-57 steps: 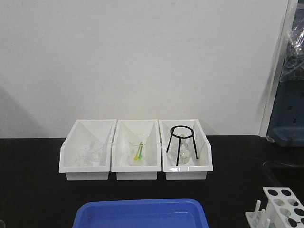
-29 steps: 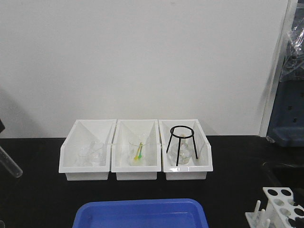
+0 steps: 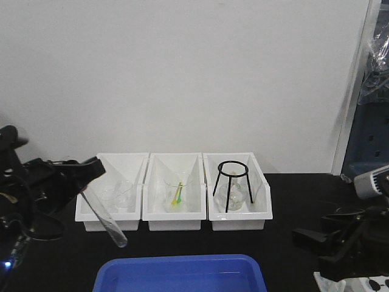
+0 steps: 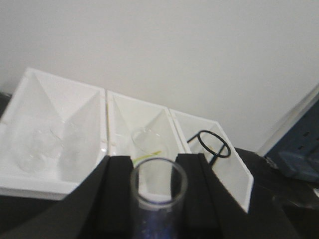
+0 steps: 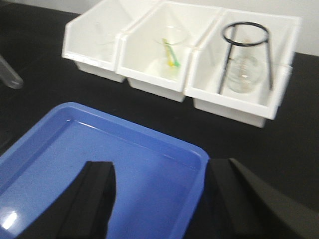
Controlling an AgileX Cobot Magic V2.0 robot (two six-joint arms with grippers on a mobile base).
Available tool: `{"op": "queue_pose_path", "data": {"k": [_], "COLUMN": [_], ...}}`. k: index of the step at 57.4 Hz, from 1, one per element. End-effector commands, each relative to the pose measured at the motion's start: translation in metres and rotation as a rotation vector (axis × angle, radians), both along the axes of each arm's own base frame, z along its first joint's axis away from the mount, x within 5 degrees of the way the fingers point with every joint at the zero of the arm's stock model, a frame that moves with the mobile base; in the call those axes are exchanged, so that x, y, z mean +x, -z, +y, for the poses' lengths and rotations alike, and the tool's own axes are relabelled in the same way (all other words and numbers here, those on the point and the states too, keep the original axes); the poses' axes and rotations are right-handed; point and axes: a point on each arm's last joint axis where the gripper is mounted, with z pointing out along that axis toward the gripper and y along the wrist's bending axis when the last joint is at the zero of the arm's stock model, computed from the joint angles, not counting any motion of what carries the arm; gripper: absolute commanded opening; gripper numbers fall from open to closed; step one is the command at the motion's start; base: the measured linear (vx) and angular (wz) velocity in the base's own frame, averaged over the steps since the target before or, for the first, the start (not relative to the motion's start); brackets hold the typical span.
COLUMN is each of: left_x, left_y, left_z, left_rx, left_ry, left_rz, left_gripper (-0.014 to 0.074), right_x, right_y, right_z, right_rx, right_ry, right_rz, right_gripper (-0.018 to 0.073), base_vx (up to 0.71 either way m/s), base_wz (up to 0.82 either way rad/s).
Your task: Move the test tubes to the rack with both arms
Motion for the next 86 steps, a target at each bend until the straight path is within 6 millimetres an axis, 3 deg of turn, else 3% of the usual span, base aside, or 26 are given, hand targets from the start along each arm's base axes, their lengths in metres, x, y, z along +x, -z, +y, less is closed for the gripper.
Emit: {"op": "queue_pose_path", "data": {"k": [1,8,18,26,37,50,72,86], "left_x": [0.001,0.004,-0.001,-0.006,-0.012,-0.005,0.001,0.001], "left_y": [-0.017,-0.003,0.002,0.003,0.009,0.025,0.036,0.035], "left_z": [-0.012,-0.029,-0.044,-0.053,-0.064,-0.069,-0.072,-0.072], "left_rx": [-0.120,-0.166,-0.168,-0.165,-0.090,-0.025,-0.022,-0.029], "left_ry": [0.003,0.033,0.075,0.107,0.171,0.189,0.183,0.180], "left_rz": [-0.069,-0.003,0.019,0.025,0.058,0.074,0.097,0.081], "left_gripper": [0.0036,0.0036,0.0036,0.0036,0.0036,0.0032,-0.0006,-0.0006], "right_x": [0.008,0.020,0.037,0.037,0.044,0.056,0.089,0.091], "right_y": [-0.012,-0.004,0.009,0.028,0.031,0.024,0.023,0.024], "right_z": [0.006,0.017,0.024,0.040,0.097,0.142,0.164,0.164], "right_rx": [0.029,0.131,0.351,0.229,-0.063,-0.024,-0.063,-0.091], "right_ry": [-0.078,-0.202,-0.213,-0.277,-0.265,-0.331,-0.402,-0.406], "right_rz": [-0.090,-0.106,-0.037,0.052,-0.043,-0.034,0.064,0.071], "right_gripper": [0.0503,0.0501,0.0501,0.0498,0.0498,0.0498,0.0498,0.0498], "base_vx": [0.00,0.00,0.00,0.00,0.00,0.00,0.00,0.00], "base_wz": [0.00,0.00,0.00,0.00,0.00,0.00,0.00,0.00]}}
